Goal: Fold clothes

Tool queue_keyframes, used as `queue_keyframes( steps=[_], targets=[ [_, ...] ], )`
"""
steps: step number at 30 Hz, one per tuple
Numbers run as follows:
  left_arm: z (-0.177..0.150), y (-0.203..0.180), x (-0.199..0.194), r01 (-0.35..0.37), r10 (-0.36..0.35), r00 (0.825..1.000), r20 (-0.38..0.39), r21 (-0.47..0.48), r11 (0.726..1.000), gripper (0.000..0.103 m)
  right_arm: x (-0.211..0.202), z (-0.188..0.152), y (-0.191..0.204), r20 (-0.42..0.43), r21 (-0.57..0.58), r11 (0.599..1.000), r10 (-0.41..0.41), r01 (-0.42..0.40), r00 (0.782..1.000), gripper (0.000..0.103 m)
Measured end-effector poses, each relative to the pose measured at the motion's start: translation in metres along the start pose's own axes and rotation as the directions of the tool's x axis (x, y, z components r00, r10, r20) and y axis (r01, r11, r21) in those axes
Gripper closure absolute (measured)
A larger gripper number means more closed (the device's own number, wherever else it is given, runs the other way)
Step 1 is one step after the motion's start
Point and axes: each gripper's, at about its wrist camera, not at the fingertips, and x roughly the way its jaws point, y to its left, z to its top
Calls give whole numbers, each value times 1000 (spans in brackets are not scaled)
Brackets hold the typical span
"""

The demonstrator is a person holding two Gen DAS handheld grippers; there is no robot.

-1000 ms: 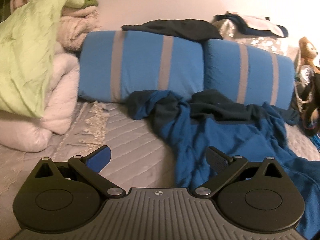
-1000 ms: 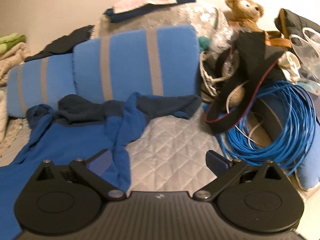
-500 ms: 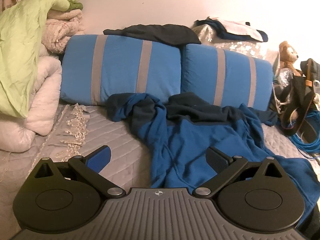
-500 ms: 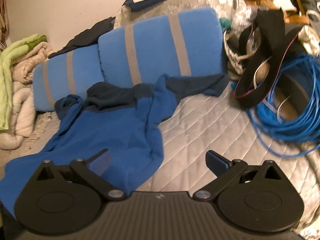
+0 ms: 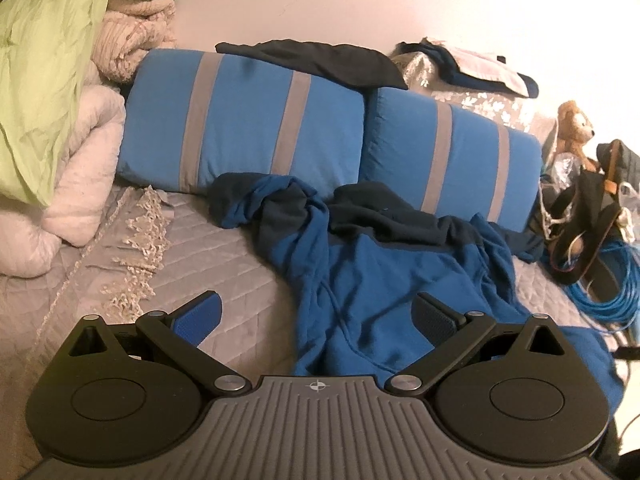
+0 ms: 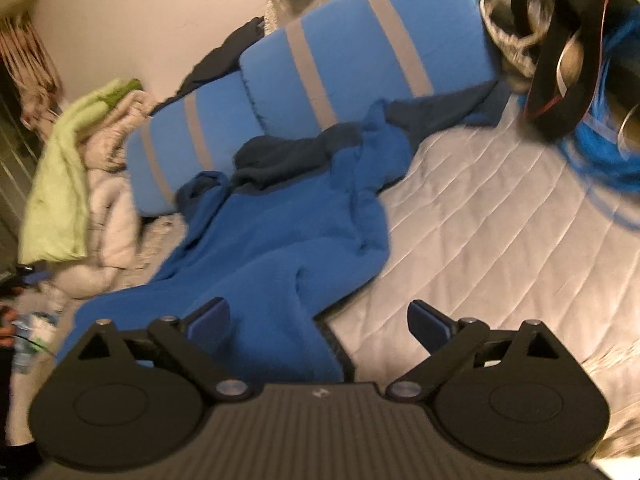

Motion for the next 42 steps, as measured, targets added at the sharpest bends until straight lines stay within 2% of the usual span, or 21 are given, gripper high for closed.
queue_keyframes(
  steps=[2,3,5,8,10,11,13,14,16,22,26,31,34,37,40,42],
  targets=[
    [-1,3,-1,5,-5,1000,1,-13,1000,0,5,-6,-7,-20,22,999,23,-23,1000,9],
    [-1,5,-1,0,0,1000,-1,-19,1000,0,9,-10,-10,-31,31,999,36,-35,999,13],
    [-2,9,-2,-14,13,1000,-8,-30,999,0,14,-17,-18,-47,93,991,104,-99,993,16],
    [-4,14,-2,-44,43,999,-20,-34,998,0,16,-21,-26,-47,167,969,190,-180,981,32],
    [-4,17,-2,-73,72,997,-32,-34,997,0,16,-21,-28,-46,200,955,231,-217,972,49],
    [-4,18,-1,-103,102,994,-44,-26,994,0,15,-21,-28,-46,213,950,244,-229,969,50],
    [-5,20,2,-166,165,984,-62,-5,986,0,12,-16,-26,-46,218,949,243,-227,969,67],
    [-5,21,3,-186,186,980,-67,1,982,0,10,-13,-25,-47,220,949,241,-225,969,72],
    [-8,25,3,-194,193,978,-77,-6,981,0,5,-7,-23,-43,224,950,234,-219,971,86],
    [-18,43,2,-192,179,976,-121,-108,975,0,-11,13,-1,-30,144,983,118,-113,993,93],
    [-25,56,-6,-130,109,988,-112,-196,972,0,-25,29,15,20,119,992,41,-43,999,95],
    [-40,76,-2,-123,65,980,-190,-315,941,0,-34,39,7,48,146,989,-27,20,998,95],
    [-57,87,4,-60,-27,979,-201,-413,909,0,-35,38,1,45,175,984,-33,25,998,95],
    [-73,93,9,38,-143,974,-174,-500,865,0,-34,36,-1,41,184,982,-46,38,998,95],
    [-86,97,15,133,-252,958,-139,-561,817,0,-34,36,0,37,181,982,-58,50,998,95],
    [-95,98,22,214,-336,936,-106,-584,783,0,-32,38,1,32,179,982,-62,56,998,95]
  ],
)
